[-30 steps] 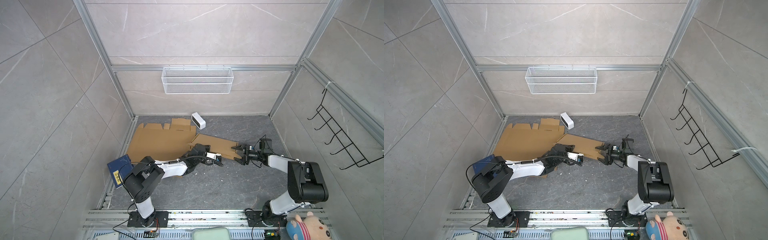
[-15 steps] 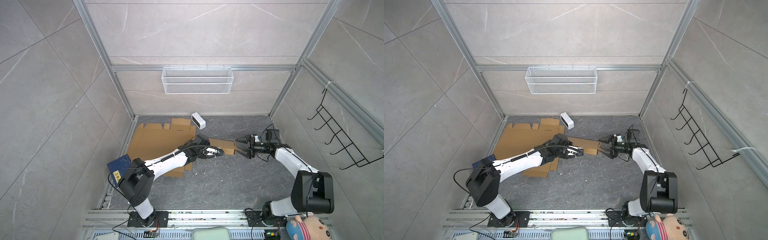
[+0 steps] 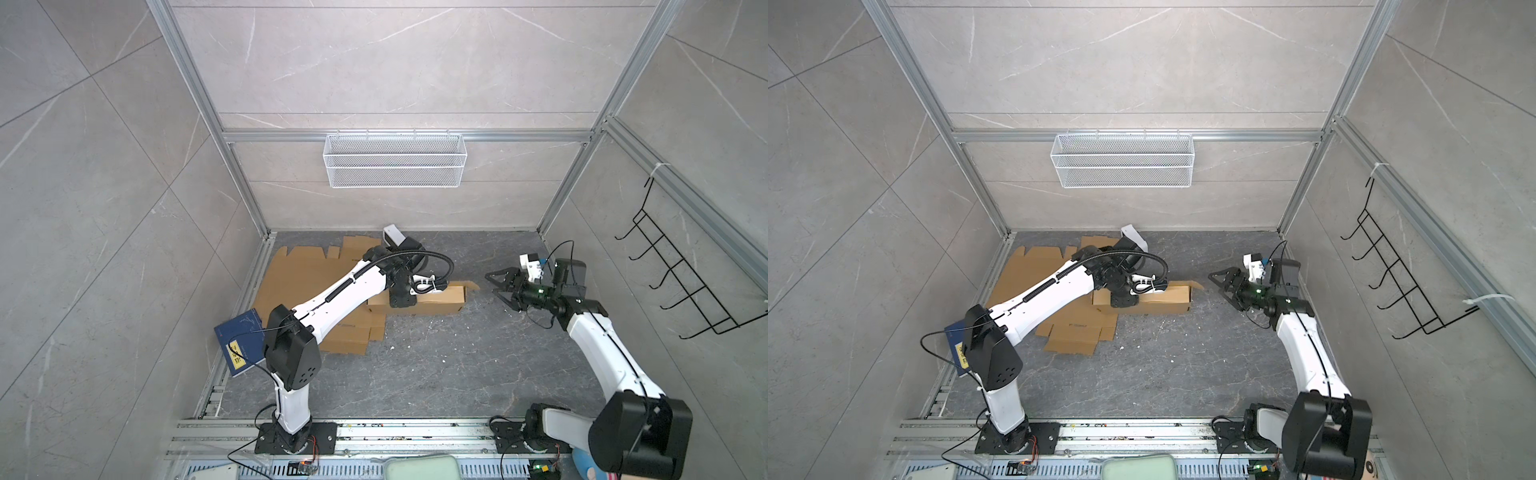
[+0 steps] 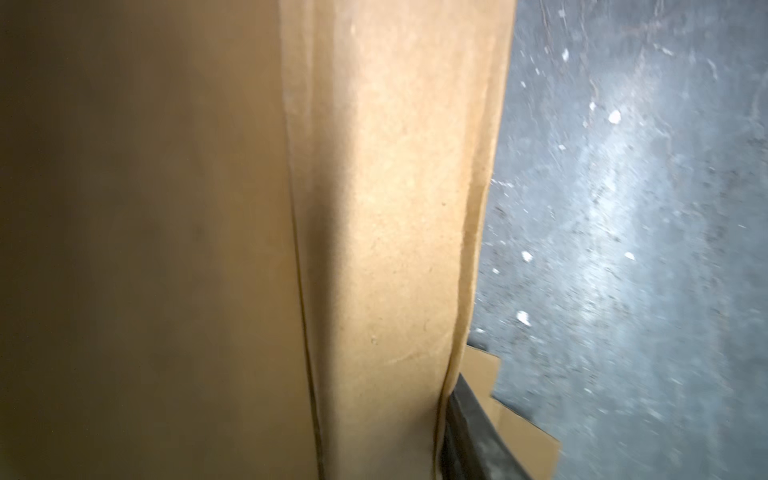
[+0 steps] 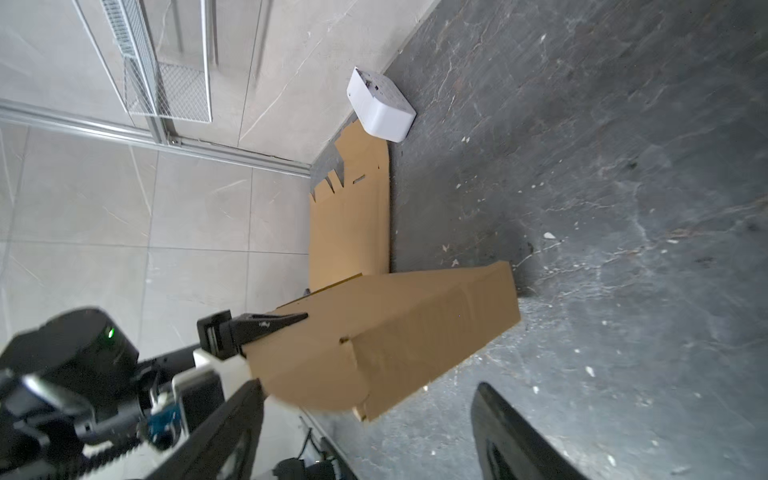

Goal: Fold the paper box

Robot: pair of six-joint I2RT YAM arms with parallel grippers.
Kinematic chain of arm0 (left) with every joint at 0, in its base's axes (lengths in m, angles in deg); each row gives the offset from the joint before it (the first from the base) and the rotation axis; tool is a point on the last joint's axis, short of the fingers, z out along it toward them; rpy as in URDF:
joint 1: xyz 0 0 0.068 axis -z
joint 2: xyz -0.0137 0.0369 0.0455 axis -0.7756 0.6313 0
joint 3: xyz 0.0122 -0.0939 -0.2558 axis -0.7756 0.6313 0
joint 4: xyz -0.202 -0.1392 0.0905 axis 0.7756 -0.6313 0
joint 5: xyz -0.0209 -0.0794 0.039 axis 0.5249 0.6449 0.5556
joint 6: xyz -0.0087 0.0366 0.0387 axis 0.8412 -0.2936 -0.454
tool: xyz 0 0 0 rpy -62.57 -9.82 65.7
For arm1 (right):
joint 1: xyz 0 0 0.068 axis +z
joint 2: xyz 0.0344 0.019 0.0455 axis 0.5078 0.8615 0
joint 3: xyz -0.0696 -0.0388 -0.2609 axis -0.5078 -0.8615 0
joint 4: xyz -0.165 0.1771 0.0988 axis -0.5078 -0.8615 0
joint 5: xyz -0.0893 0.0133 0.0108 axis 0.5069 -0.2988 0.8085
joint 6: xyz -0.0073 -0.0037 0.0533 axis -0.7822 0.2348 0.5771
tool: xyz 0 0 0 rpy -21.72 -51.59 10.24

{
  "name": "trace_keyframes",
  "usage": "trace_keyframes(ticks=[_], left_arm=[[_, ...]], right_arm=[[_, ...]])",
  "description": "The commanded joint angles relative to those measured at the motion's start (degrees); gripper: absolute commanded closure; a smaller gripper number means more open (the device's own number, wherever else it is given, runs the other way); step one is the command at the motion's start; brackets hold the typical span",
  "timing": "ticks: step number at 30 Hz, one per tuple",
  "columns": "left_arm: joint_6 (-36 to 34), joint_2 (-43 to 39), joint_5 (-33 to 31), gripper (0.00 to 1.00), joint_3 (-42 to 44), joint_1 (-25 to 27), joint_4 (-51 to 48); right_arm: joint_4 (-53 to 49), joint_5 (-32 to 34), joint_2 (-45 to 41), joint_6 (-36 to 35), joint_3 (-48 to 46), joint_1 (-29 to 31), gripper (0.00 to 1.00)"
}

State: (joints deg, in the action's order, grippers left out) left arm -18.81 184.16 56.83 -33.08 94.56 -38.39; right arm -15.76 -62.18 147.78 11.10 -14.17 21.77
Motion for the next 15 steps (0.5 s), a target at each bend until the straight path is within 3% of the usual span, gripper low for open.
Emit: trace_keyframes(ticks=[1, 7, 15], left_arm=[[3.5, 3.7, 5.1, 0.64, -4.0, -1.1, -9.2], [1.8, 8.7, 7.5, 0.64, -9.1, -2.1, -11.7], [1.2, 9.7, 8.6, 0.64, -10.0, -3.0, -11.5]], right_arm=[[7.4, 2.1, -4.0, -4.8, -5.5, 0.3, 0.19], [4.5, 7.5, -4.3, -10.5, -6.6, 8.0, 0.19], [7.8, 14.5, 3.9, -9.0, -2.1, 14.7, 0.22]])
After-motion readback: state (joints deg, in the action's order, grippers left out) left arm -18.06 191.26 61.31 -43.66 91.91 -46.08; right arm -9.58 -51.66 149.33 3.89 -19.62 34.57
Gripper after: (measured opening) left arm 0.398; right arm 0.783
